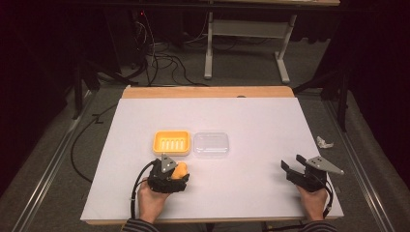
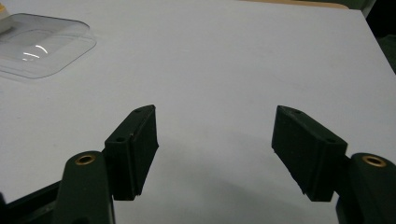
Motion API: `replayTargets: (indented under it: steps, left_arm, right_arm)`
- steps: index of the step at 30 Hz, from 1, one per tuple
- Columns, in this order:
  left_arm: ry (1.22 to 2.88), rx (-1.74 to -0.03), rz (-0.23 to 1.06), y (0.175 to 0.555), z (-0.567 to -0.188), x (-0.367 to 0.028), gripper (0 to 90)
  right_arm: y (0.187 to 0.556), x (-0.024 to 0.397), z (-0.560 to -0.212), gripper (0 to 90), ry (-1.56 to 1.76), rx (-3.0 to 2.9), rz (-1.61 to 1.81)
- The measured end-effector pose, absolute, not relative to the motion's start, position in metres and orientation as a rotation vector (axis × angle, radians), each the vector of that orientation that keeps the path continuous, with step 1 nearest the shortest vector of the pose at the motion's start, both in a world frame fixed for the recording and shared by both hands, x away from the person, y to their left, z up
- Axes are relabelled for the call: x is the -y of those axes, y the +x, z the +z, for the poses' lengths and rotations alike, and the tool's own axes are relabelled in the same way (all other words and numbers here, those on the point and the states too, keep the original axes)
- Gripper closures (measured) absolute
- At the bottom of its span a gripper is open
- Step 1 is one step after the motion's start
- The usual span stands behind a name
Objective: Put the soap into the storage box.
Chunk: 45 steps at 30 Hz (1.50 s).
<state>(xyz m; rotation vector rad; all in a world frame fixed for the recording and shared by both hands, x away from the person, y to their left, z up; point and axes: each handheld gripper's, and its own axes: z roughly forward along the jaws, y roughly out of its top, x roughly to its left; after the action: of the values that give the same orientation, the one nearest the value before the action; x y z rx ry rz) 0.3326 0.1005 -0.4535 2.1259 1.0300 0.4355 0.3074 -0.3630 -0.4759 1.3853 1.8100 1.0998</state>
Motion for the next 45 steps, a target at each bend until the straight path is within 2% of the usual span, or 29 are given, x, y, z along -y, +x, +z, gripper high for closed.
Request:
replayTargets:
  steps: [23, 45]
  left_arm:
    - [2.063, -1.048, 0.481, 0.336, -0.43, -0.123, 26.9]
    - [2.008, -1.087, 0.468, 0.362, -0.411, -0.133, 26.9]
  right_arm:
    - [0.307, 0.363, -0.476, 31.8, 1.379, -1.806, 1.105]
    - [0.306, 0.363, -0.476, 31.8, 1.379, -1.803, 1.108]
